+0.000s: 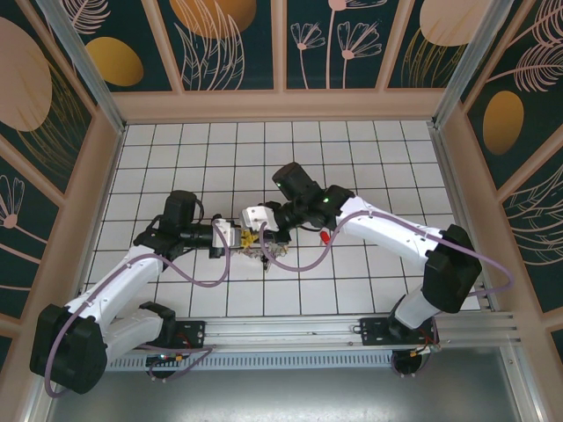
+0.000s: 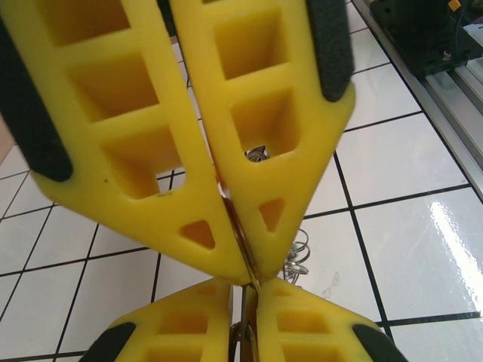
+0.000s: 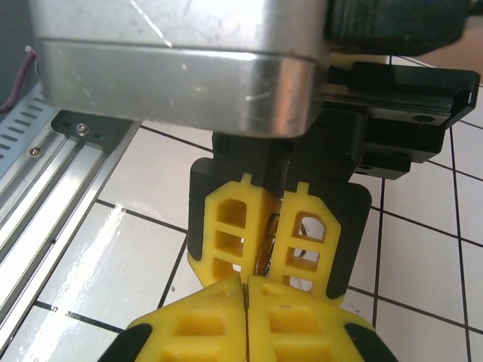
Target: Put the keys on the keyring
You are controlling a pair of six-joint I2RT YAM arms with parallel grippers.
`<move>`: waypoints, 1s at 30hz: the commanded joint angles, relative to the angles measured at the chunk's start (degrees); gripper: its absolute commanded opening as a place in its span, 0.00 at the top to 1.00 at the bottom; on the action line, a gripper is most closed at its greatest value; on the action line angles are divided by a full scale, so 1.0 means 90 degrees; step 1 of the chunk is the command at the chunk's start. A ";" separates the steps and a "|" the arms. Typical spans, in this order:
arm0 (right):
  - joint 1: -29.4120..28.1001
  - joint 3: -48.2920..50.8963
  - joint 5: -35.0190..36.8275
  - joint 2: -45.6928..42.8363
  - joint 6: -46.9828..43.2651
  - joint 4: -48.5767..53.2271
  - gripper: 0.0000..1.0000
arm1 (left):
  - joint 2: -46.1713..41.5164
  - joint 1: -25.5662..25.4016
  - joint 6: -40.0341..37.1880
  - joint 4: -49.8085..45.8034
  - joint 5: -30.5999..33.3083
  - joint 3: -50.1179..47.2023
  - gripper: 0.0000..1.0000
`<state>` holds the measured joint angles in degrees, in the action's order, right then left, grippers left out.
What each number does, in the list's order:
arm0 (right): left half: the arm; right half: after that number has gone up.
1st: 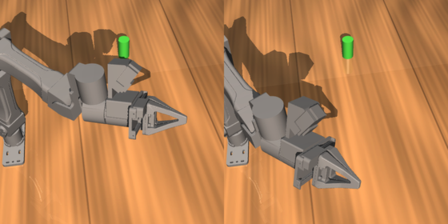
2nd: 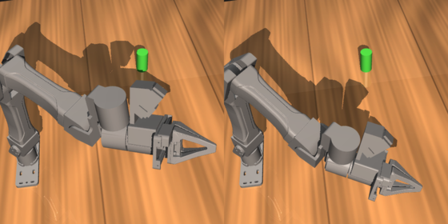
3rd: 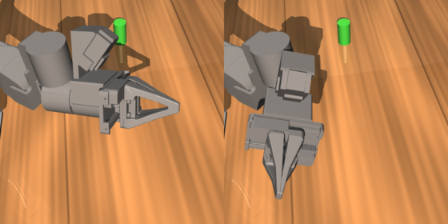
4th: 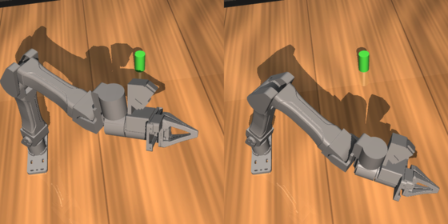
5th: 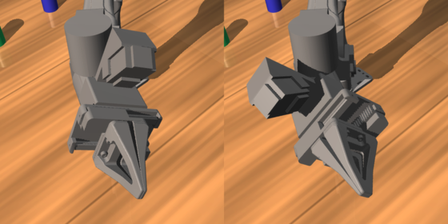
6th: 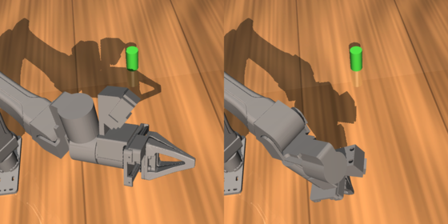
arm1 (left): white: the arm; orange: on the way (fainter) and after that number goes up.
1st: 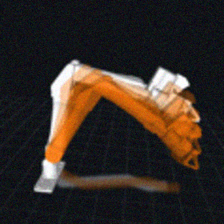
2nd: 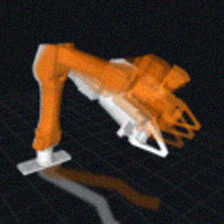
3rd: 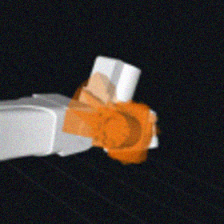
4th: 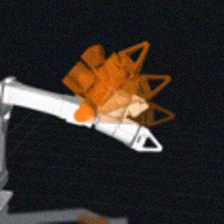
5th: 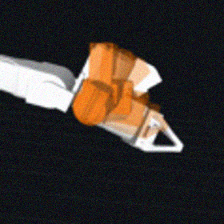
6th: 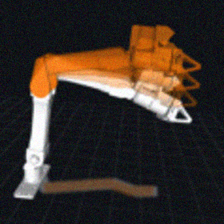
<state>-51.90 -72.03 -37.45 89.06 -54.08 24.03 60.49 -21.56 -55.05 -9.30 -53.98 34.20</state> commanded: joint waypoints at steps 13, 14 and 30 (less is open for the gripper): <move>0.0109 -0.0251 0.0432 -0.0322 -0.0153 0.0706 0.62 | -0.0175 -0.0036 -0.0138 -0.0025 -0.0321 0.0252 1.00; 0.0136 -0.0266 0.0411 -0.0327 -0.0161 0.0768 0.62 | -0.0173 -0.0036 -0.0153 -0.0031 -0.0335 0.0265 1.00; 0.0030 -0.0273 0.1335 -0.0886 -0.0816 0.0909 0.63 | -0.0234 -0.0036 -0.0363 -0.0217 -0.0321 0.0287 1.00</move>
<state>-50.59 -72.95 -29.52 84.40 -57.23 30.85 59.51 -21.56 -56.40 -11.07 -53.82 34.65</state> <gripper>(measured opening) 0.372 0.130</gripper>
